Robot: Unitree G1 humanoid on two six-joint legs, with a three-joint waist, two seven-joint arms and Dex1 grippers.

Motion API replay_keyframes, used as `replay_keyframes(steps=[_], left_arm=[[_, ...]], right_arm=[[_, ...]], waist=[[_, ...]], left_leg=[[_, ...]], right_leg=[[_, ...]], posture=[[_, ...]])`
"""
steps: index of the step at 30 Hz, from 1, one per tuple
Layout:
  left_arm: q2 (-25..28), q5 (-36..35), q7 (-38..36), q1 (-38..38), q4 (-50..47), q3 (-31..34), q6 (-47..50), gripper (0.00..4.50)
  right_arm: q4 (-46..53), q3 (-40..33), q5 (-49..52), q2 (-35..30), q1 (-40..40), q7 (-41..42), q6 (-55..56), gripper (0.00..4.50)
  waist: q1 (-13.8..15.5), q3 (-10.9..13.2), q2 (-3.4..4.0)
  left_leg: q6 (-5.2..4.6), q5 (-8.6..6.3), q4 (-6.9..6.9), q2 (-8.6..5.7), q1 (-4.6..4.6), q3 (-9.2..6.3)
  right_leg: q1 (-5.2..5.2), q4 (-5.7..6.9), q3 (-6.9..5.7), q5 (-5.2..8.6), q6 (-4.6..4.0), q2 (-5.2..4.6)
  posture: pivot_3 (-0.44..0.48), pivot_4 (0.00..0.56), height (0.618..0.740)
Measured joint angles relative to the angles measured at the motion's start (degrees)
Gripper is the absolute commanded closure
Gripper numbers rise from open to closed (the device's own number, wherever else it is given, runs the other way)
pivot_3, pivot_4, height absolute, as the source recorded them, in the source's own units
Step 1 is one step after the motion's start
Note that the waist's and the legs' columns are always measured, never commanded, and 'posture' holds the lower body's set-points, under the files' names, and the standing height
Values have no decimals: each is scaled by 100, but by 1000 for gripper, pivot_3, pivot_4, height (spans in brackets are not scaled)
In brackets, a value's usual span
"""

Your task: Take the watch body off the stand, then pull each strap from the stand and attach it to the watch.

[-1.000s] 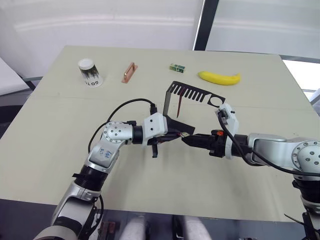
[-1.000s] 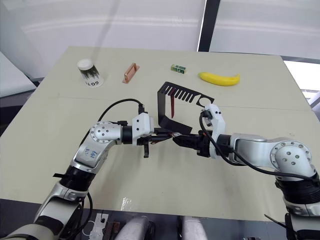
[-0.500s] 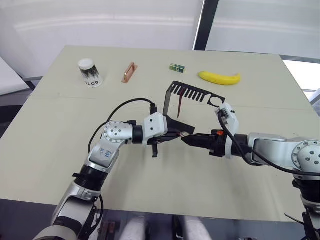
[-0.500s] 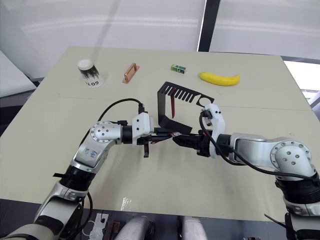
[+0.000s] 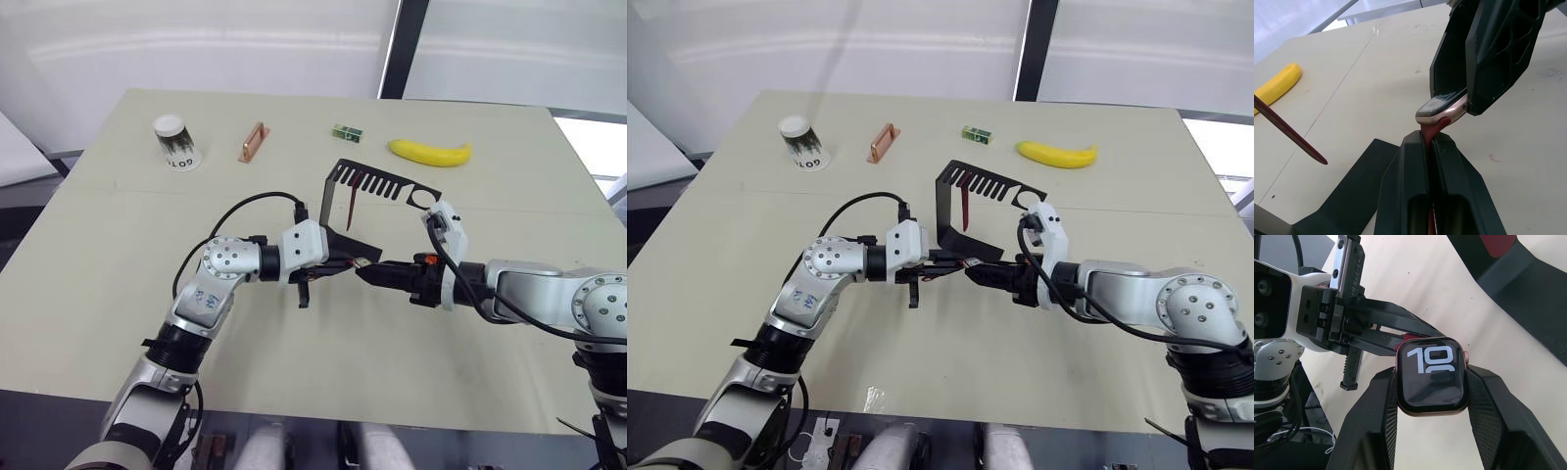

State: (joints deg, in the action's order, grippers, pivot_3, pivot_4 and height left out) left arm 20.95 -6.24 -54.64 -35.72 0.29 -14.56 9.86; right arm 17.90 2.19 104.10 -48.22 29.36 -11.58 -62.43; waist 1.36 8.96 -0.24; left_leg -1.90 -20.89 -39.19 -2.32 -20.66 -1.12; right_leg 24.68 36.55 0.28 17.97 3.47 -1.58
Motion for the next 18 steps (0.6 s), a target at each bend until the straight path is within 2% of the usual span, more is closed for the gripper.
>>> replay_keyframes(steps=[18], left_arm=[[17, 1, -2, 2, -8, -2, 24, 4316]], right_arm=[[3, 1, 27, -11, 0, 33, -7, 2989]], waist=[[0, 0, 0]], left_leg=[[0, 0, 0, 0, 0, 0]], right_leg=[[0, 1, 0, 0, 0, 0]], posture=[[0, 150, 740]])
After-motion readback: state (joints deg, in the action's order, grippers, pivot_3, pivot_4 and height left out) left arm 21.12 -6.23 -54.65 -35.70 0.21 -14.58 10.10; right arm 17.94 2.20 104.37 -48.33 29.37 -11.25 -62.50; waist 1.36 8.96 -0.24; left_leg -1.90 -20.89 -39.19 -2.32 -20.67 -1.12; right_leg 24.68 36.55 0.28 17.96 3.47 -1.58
